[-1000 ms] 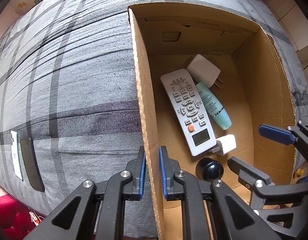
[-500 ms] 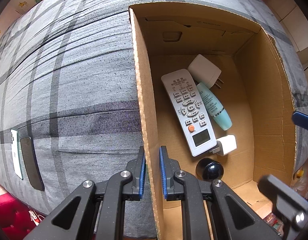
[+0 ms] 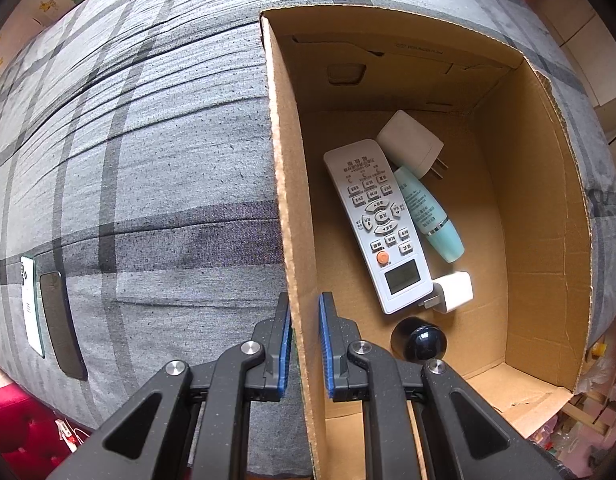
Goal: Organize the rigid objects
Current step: 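Lift the right gripper out and move it to the keyring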
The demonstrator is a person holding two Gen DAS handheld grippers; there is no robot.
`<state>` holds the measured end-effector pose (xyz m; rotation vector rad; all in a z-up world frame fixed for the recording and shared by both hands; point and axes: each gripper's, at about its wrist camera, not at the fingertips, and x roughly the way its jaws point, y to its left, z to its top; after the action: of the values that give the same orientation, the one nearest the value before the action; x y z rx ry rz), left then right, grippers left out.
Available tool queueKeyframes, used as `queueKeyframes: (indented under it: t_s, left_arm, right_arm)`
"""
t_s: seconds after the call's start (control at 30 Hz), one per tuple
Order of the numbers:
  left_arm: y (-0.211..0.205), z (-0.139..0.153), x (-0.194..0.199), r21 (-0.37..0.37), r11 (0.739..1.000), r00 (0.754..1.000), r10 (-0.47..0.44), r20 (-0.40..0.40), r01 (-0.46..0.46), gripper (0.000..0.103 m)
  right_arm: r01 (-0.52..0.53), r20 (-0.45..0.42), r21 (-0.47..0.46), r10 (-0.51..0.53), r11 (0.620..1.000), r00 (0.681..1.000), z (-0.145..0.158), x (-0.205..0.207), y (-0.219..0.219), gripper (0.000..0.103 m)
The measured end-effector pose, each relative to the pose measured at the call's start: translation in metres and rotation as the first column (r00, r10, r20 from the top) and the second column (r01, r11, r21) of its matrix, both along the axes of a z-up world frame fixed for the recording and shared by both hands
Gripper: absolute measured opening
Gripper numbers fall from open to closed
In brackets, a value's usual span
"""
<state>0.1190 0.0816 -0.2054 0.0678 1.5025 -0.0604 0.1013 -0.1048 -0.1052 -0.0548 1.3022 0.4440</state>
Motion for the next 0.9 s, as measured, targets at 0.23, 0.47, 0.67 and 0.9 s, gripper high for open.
queueKeyframes:
  t_s: [0.23, 0.47, 0.67, 0.9]
  left_arm:
    - [-0.001, 0.000, 0.001, 0.003, 1.000, 1.000, -0.003, -0.006, 0.003, 0.013]
    - [0.002, -0.003, 0.002, -0.008, 1.000, 1.000, -0.002, -0.012, 0.002, 0.013]
    - [0.004, -0.006, 0.003, -0.009, 1.000, 1.000, 0.002, -0.014, -0.002, 0.013]
    - [0.004, -0.008, 0.007, -0.009, 1.000, 1.000, 0.008, -0.028, -0.008, 0.013]
  right_arm:
    - [0.072, 0.035, -0.022, -0.071, 0.997, 0.997, 0.004, 0.019, -0.043, 0.103]
    - [0.135, 0.042, -0.063, -0.132, 0.989, 0.990, -0.011, 0.039, -0.079, 0.103]
    - [0.172, 0.018, -0.091, -0.172, 0.981, 0.985, -0.039, 0.052, -0.096, 0.103]
    - [0.185, -0.028, -0.131, -0.191, 0.974, 0.981, -0.083, 0.060, -0.105, 0.103]
